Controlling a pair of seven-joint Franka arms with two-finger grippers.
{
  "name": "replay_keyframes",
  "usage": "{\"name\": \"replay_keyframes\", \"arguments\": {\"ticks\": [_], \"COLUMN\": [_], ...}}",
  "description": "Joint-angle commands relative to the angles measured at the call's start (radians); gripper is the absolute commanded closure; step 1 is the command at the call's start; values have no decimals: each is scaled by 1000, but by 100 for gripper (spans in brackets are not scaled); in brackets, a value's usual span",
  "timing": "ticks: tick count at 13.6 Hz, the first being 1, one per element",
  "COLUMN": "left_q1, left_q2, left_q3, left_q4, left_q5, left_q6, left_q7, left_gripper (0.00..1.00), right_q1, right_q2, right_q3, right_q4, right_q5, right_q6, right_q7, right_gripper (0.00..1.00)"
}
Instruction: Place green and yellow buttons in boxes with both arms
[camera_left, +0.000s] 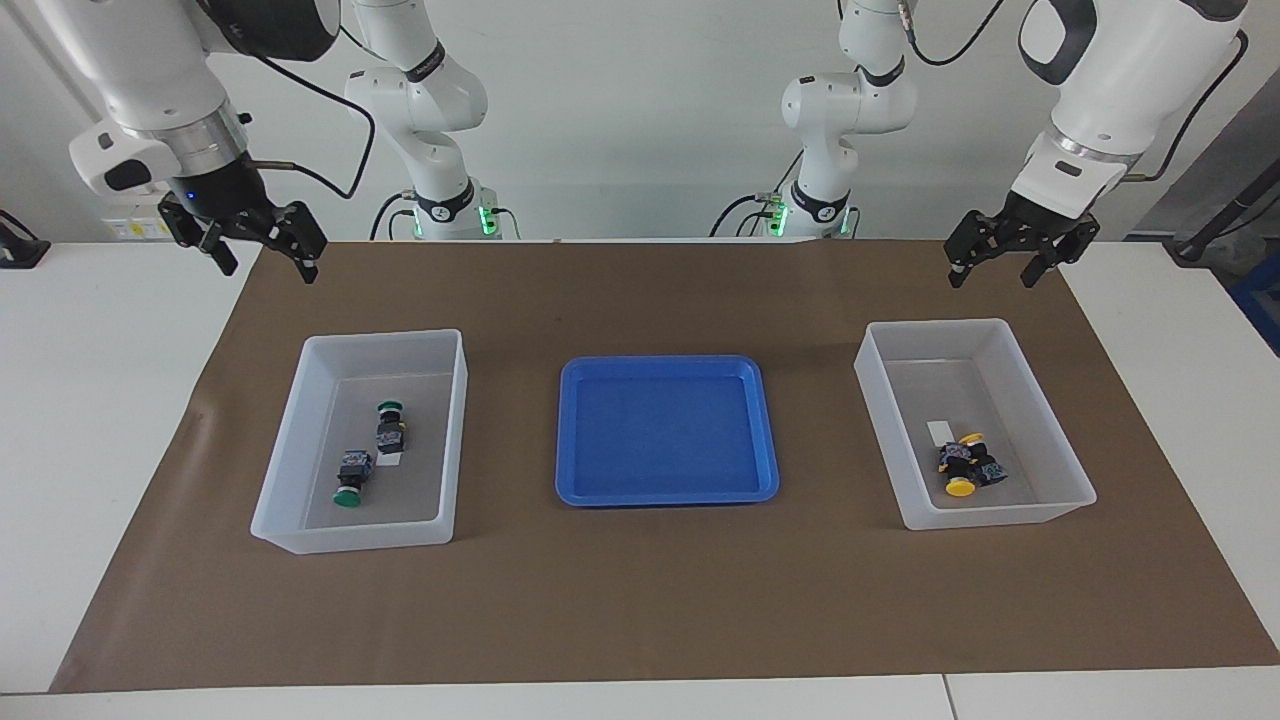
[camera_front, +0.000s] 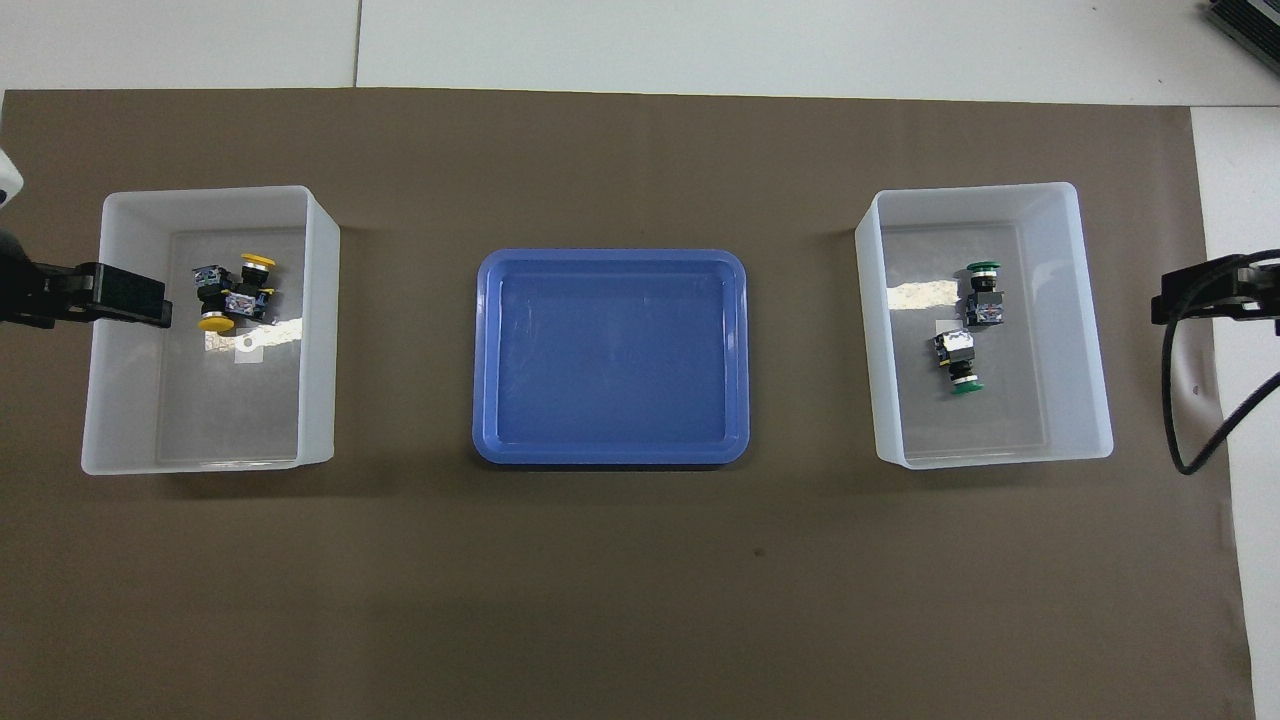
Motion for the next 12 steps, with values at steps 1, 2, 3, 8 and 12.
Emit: {"name": "replay_keyframes", "arguments": {"ticks": [1, 2, 3, 8, 12], "left_q1": [3, 4, 4, 4, 4], "left_q2": [-20, -20, -20, -20, -20], "left_q3": [3, 3, 3, 3, 3], "left_q4": [-18, -18, -18, -18, -18], "left_q5": [4, 4, 4, 4, 4], "left_q6": [-12, -12, -12, -12, -12], "left_q7": [-2, -2, -2, -2, -2], "left_gripper": [0, 0, 0, 0, 0], "right_q1": [11, 29, 40, 97, 133], "right_q2": [11, 3, 0, -23, -23], "right_q3": [1, -2, -16, -74, -83], "right_q4": [-12, -27, -35, -81, -80], "right_q5": [11, 11, 11, 9, -6], "right_q6": [-12, -13, -13, -13, -13], "right_q7": [-22, -17, -19, -25, -27], "right_gripper": [0, 0, 0, 0, 0]}}
